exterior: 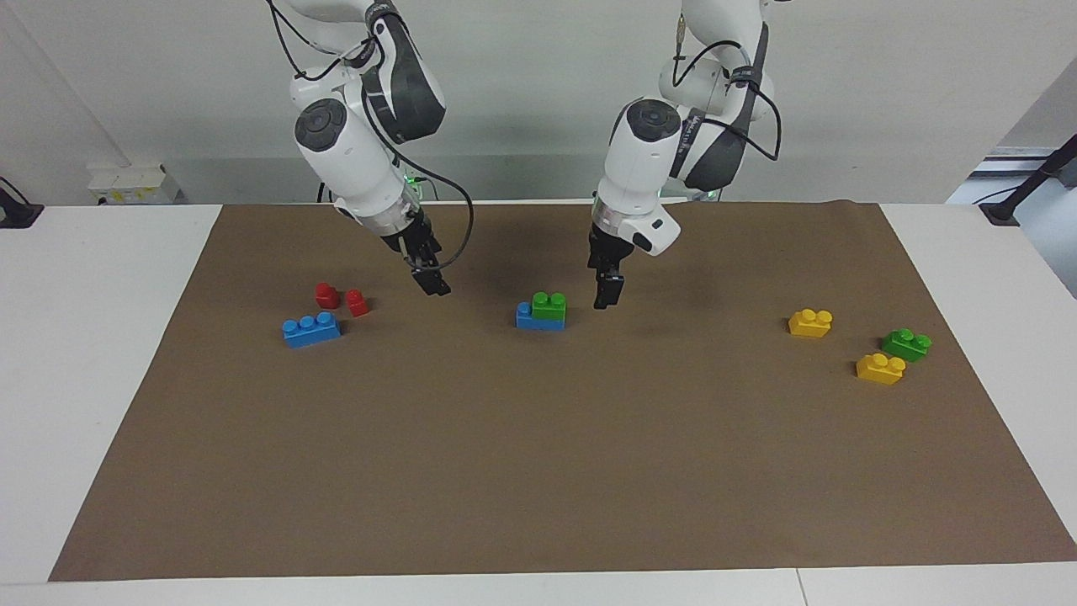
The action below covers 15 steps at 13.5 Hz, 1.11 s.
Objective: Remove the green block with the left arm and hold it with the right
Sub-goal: 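Move the left gripper and the right gripper toward the joined green-blue brick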
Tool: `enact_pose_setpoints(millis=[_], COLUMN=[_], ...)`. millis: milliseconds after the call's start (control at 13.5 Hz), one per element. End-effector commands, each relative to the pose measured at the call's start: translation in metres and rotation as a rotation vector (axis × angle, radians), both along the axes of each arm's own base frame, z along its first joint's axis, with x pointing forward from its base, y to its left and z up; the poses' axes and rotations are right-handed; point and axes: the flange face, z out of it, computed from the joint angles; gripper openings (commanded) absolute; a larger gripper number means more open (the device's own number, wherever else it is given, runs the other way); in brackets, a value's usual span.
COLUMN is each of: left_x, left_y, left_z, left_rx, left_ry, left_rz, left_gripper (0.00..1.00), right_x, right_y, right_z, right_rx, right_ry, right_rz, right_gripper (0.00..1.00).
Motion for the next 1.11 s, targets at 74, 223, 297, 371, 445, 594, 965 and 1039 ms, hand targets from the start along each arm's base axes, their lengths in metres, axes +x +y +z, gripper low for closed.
enact_pose_setpoints(millis=[74,223,297,371,445,594,965,1039], left_x=[0.005,0.011,0.017,0.016,0.015,0.01,-0.002,-0.004], left_y=[-0.016,-0.023,-0.028,-0.044,-0.054,-0.054,-0.057,-0.058], left_z=[-0.008,-0.023,-0.032,-0.041,-0.05,-0.054,-0.055,-0.057], left_rx=[0.018,0.02,0.032,0.042,0.05,0.071,0.111,0.115], left_ry=[-0.021,-0.02,-0.014,-0.003,0.011,0.036,0.089,0.092], left_rz=[0.021,0.05,0.06,0.054,0.057,0.059,0.05,0.052], left_gripper=[1.0,1.0,1.0,1.0,1.0,1.0,1.0,1.0], right_x=[-0.005,-0.004,-0.004,-0.004,-0.005,-0.006,-0.02,-0.02], right_y=[0.029,0.034,0.04,0.04,0.04,0.042,0.063,0.064], right_z=[-0.014,-0.02,-0.02,-0.023,-0.027,-0.035,-0.061,-0.065], right_rx=[0.018,0.041,0.075,0.088,0.09,0.088,0.106,0.107], right_ry=[-0.007,-0.013,-0.019,-0.022,-0.011,0.009,-0.015,-0.011], right_rz=[-0.101,-0.16,-0.192,-0.219,-0.239,-0.263,-0.282,-0.288], right_gripper=[1.0,1.0,1.0,1.0,1.0,1.0,1.0,1.0])
